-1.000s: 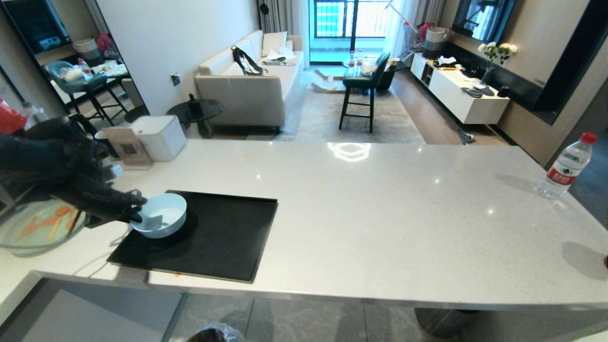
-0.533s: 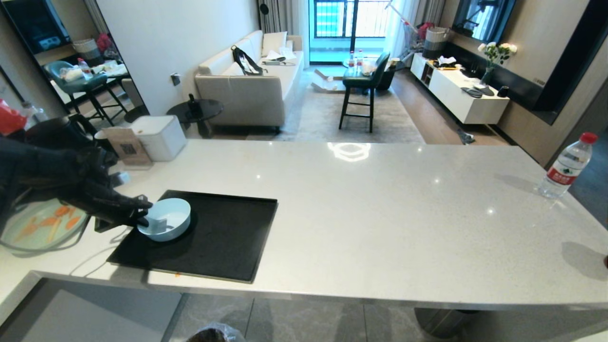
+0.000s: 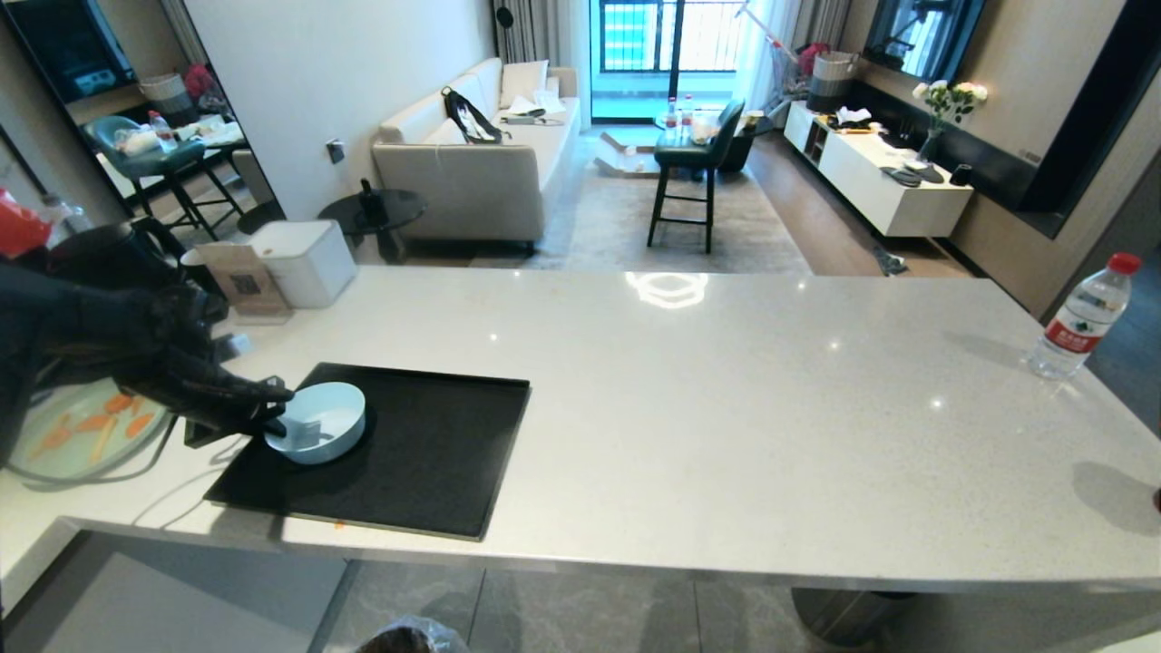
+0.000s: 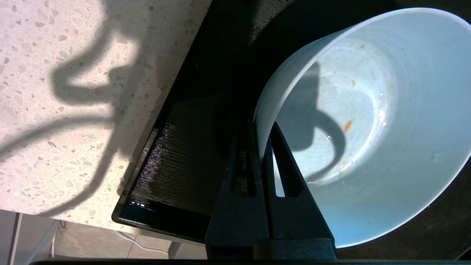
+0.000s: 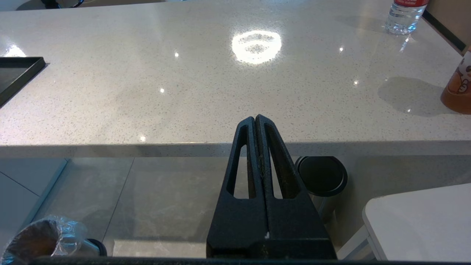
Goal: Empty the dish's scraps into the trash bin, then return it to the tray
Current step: Put the bowl back to the table
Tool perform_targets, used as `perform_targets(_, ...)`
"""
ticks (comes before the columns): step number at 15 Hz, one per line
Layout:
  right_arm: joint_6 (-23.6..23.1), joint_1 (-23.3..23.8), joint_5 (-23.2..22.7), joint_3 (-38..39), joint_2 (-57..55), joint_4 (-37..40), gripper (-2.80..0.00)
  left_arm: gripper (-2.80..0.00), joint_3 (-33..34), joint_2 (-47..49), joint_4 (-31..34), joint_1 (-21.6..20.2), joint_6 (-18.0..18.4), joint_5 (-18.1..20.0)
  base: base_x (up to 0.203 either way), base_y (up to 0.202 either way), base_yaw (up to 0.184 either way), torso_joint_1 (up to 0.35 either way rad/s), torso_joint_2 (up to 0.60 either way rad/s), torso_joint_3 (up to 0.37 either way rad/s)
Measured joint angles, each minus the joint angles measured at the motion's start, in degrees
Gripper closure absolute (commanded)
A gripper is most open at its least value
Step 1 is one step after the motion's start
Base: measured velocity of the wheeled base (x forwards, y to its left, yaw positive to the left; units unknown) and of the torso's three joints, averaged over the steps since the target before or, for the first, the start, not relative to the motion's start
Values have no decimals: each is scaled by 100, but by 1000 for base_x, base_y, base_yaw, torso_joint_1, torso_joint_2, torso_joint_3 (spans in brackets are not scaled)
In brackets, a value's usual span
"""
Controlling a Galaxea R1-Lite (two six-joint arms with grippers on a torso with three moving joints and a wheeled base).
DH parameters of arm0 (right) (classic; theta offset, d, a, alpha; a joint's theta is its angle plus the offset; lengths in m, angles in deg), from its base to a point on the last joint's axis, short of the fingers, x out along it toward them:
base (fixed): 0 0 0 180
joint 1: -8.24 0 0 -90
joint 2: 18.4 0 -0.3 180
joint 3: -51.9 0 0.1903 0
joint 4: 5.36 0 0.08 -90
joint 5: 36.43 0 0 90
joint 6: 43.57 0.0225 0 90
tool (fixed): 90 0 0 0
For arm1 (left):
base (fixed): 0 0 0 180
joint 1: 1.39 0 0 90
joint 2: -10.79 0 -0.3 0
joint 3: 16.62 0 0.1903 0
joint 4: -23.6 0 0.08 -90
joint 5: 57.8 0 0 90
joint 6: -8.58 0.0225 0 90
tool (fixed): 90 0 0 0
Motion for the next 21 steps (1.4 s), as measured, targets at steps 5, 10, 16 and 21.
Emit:
perform_targets(5, 2, 0, 2, 0, 0, -1, 0, -280, -6, -12, 9, -2, -2, 21, 0, 0, 0, 0, 0, 0)
perform_targets(10, 0, 0, 0, 0, 0, -1, 0, -280, 51, -223, 121, -46, -2, 158, 0, 0, 0, 0, 0, 0)
perform_targets(16, 2, 0, 0, 2, 0, -1, 0, -280, 369, -916, 286, -105, 11, 144, 0, 0, 0, 0, 0, 0)
perform_targets(21, 5, 0, -2, 0, 0, -4, 0, -280, 1191, -1730, 226, -231, 11, 139, 0, 0, 0, 0, 0, 0)
